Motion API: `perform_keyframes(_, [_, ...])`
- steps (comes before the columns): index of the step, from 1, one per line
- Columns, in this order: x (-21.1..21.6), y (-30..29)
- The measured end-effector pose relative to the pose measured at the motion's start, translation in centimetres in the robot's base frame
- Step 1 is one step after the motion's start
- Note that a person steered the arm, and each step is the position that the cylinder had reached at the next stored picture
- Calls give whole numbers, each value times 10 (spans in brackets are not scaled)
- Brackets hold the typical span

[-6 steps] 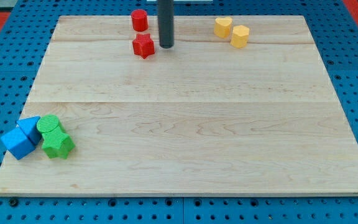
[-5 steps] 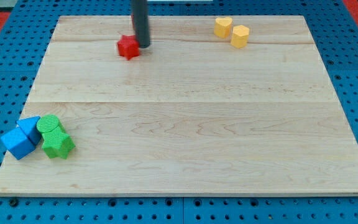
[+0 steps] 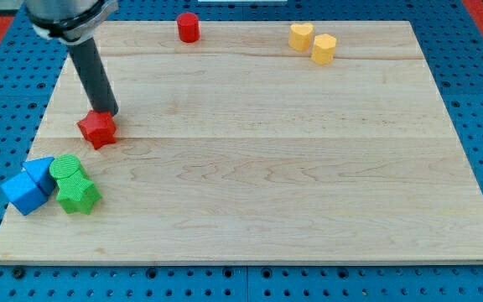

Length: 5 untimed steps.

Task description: Push the red star into a group of blocks

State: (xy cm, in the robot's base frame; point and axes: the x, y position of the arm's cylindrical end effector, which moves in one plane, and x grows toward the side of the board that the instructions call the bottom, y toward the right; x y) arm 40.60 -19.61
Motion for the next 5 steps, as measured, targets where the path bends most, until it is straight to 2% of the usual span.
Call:
perform_keyframes(1, [22,-2])
perform_keyframes(2, [67,-8])
perform_keyframes(3, [57,5])
perform_keyframes(5, [-15,174])
